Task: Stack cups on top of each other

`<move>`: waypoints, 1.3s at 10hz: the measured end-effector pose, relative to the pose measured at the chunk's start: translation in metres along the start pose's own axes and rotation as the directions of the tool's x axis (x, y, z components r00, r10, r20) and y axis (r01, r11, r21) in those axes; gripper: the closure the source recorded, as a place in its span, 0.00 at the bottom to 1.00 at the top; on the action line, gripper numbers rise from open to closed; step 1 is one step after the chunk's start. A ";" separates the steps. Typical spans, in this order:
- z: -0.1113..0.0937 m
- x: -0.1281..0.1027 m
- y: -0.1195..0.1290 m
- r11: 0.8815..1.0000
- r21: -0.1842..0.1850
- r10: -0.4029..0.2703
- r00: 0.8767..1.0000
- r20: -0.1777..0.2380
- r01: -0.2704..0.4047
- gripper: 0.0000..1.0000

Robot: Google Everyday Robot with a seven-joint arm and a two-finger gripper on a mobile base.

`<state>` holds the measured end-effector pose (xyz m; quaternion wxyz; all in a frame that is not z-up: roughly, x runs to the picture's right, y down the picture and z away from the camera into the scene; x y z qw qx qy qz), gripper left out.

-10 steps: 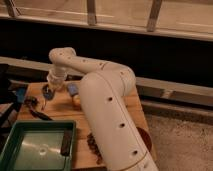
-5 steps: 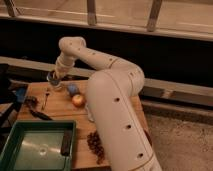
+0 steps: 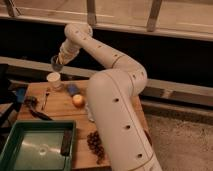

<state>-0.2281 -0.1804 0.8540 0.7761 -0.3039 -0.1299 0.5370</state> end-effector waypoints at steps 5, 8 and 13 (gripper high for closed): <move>0.007 -0.006 0.001 1.000 -0.009 -0.014 1.000 0.017 0.014 1.00; 0.021 -0.020 0.000 0.999 -0.036 -0.019 0.999 0.026 0.020 1.00; 0.035 -0.022 -0.004 0.999 -0.052 -0.017 1.000 0.012 0.018 1.00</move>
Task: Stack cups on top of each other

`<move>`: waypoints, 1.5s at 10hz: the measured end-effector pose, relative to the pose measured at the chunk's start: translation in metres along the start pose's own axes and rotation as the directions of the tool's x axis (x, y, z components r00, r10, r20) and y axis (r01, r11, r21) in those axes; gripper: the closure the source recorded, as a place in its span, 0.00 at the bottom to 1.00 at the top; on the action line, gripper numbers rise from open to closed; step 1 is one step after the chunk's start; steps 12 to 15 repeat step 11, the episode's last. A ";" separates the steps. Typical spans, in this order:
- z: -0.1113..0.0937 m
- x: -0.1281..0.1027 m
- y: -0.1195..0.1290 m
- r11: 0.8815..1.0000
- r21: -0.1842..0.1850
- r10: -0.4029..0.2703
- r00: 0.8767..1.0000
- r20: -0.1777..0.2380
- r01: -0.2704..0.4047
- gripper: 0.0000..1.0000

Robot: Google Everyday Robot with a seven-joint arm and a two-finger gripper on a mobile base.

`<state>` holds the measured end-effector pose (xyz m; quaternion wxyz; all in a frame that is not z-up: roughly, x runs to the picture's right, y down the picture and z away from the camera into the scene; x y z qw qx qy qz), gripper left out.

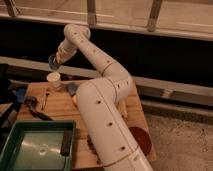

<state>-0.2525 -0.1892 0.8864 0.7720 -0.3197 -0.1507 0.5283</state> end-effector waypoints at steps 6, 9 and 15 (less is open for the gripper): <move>0.032 0.016 0.031 0.994 0.068 -0.079 0.996 -0.036 0.081 1.00; 0.032 0.026 0.042 0.985 0.145 -0.095 0.995 -0.008 0.095 1.00; 0.027 0.029 0.035 0.981 0.169 -0.092 0.996 -0.005 0.091 1.00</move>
